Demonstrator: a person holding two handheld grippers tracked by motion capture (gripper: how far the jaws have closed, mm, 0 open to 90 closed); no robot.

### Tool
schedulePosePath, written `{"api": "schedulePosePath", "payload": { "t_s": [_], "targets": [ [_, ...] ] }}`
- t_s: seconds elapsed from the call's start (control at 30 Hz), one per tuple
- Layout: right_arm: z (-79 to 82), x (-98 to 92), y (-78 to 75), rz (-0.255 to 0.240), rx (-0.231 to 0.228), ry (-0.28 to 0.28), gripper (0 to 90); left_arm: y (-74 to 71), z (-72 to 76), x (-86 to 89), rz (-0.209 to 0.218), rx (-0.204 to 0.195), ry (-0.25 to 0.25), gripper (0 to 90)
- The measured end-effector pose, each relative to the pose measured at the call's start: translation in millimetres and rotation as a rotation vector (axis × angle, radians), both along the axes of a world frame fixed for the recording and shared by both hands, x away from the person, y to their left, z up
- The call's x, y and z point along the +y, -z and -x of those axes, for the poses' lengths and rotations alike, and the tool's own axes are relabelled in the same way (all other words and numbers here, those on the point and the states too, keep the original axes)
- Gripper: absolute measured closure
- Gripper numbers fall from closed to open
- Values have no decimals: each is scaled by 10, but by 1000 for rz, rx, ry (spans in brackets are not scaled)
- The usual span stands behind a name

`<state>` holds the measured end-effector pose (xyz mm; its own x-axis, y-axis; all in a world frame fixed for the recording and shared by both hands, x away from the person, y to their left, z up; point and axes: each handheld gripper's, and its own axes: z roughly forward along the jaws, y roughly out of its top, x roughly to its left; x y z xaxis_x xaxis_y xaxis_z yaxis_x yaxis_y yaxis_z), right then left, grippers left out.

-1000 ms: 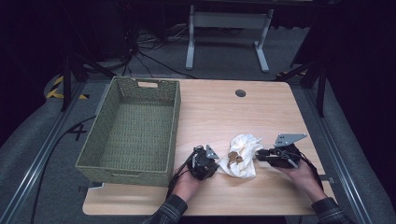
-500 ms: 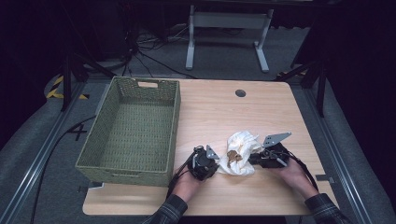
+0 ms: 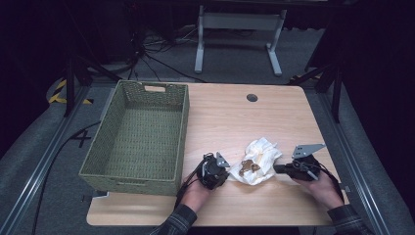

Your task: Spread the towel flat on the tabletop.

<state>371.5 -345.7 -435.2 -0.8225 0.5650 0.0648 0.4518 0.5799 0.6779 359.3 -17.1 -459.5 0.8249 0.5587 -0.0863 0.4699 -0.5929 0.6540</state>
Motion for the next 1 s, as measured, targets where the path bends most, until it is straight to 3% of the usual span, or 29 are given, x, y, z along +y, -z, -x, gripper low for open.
{"api": "schedulePosePath", "payload": {
  "t_s": [0.13,0.23,0.33,0.47,0.5,0.67,1.0],
  "targets": [
    [71,-123,-21,-33,7,13,900,-8,14,-11,1,14,3,873],
    [112,-136,-26,-31,0,8,900,-12,27,-25,6,3,6,875],
    [167,-144,-4,-26,25,-4,898,-52,79,-38,4,44,26,869],
    [207,-192,-10,-35,15,-17,822,-199,95,-48,28,-19,20,750],
    [210,-208,-24,-40,13,-15,809,-224,92,-57,35,-16,17,735],
    [205,-253,-39,-47,1,11,750,-318,-55,-235,60,-52,56,691],
    [179,-198,8,-29,12,-11,719,-489,-477,-733,73,-94,186,654]
  ]
}}
